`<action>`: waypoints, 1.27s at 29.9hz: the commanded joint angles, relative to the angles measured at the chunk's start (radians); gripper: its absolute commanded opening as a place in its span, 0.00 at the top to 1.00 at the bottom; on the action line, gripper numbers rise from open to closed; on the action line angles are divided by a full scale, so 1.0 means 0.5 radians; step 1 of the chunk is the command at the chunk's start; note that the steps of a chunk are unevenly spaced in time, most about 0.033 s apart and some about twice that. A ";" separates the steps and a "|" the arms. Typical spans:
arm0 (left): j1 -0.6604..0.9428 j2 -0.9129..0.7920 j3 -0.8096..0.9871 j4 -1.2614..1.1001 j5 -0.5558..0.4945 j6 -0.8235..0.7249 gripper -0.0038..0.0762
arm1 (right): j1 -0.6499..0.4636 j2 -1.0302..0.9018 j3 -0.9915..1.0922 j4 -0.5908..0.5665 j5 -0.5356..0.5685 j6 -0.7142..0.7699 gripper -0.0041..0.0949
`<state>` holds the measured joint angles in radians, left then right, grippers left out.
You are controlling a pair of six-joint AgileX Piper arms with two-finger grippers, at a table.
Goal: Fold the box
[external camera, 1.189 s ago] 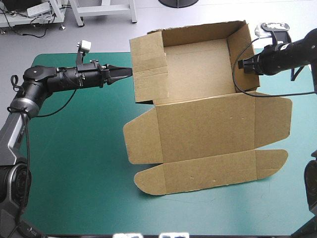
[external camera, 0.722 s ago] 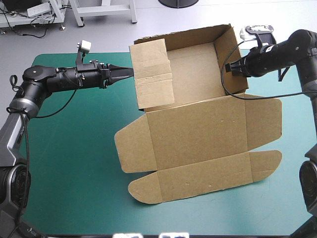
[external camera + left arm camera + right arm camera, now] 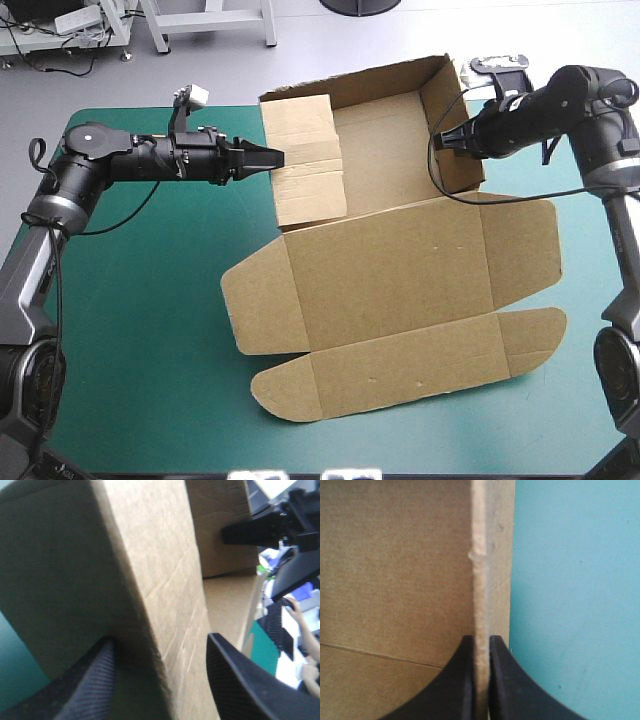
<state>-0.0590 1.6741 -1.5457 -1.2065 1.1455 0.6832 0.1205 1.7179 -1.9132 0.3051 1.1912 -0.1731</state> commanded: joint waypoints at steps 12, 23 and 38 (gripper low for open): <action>-0.216 -0.104 -0.297 0.740 -0.511 -0.710 0.46 | 0.044 -0.087 -0.049 0.057 -0.172 0.152 0.98; -0.290 -0.104 -0.297 0.808 -0.728 -0.813 0.46 | 0.057 -0.087 -0.049 0.053 -0.204 0.192 0.97; -0.292 -0.104 -0.297 1.052 -0.684 -0.987 0.51 | 0.416 -0.074 -0.049 -0.292 -0.298 0.458 0.96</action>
<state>-0.1969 1.6741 -1.6579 -0.6707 0.8177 0.2367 0.2927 1.7244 -1.9123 0.1308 1.1115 0.0253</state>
